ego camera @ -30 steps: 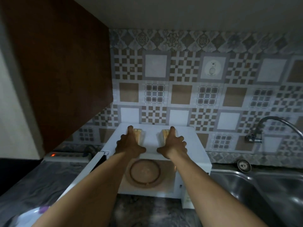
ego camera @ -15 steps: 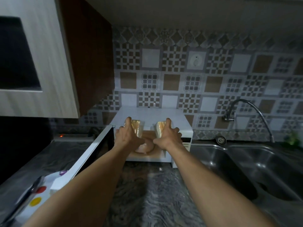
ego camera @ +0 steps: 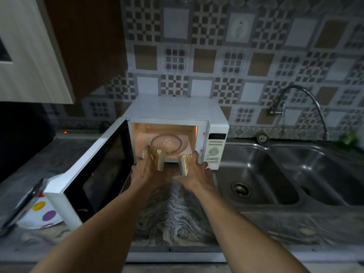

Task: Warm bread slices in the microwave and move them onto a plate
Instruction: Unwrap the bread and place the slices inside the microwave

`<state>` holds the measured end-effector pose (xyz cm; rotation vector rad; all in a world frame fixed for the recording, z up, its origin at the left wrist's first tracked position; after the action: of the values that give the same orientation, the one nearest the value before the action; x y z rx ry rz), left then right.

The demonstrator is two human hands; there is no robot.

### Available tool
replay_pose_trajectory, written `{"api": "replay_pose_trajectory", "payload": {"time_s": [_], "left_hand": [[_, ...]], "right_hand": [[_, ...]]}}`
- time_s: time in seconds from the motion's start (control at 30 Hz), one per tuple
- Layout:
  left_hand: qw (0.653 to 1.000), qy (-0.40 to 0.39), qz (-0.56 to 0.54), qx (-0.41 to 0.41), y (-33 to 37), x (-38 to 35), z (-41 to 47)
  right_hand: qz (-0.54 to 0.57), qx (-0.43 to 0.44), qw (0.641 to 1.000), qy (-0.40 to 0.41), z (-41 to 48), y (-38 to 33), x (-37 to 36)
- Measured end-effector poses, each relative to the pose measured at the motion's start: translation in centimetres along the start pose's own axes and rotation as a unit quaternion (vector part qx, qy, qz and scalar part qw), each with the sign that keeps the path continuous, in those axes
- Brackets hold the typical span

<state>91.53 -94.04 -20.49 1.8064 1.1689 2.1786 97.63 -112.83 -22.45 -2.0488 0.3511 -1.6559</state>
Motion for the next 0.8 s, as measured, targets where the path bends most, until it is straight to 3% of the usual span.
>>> {"api": "replay_pose_trajectory", "payload": {"time_s": [0.5,0.8], "left_hand": [[0.992,-0.058,-0.077,0.077,-9.5,-11.1,2.3],[0.994,-0.017,0.006,0.104,-12.2,-12.7,2.9]], "right_hand": [[0.012,-0.034,0.999,-0.011,3.3,6.4,-10.4],[-0.008,-0.031,0.999,0.005,3.9,7.5,-11.7]]}}
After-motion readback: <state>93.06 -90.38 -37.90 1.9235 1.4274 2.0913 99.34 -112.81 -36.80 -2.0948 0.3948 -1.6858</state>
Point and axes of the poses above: each hand's wrist, its own z-axis towards the middle knuckle, its own x-axis out of the back of the hand, y = z × x, the point moved 10 cm from there along z, towards the middle knuckle, and after that the axes turned 4 degrees about -y, right-handed, at the moved point
